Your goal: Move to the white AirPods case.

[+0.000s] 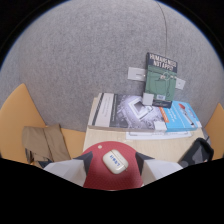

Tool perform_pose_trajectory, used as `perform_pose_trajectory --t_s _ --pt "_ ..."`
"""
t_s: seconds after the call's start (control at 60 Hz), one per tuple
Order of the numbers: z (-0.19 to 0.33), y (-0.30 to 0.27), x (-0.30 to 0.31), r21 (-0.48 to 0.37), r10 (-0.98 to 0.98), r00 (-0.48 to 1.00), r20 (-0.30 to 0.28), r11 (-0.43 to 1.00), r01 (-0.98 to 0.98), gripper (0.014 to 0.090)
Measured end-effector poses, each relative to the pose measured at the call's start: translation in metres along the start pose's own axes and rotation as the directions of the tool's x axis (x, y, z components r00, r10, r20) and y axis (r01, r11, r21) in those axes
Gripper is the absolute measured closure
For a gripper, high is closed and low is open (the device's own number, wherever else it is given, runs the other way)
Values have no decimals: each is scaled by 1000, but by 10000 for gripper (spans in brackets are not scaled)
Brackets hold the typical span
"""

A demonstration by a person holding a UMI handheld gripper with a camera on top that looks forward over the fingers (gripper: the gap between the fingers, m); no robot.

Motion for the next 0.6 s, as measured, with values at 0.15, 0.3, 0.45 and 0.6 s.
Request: perform_pose_trajectory --t_s 0.15,0.3,0.45,0.6 --pt "14 2 -3 -12 -8 1000 -3 1000 8 177" --pt "23 3 -5 -19 -18 1000 -8 1000 18 175" --pt "26 6 -5 -28 -17 1000 -8 999 17 176" --pt "26 9 -4 -31 -17 1000 -6 999 17 173"
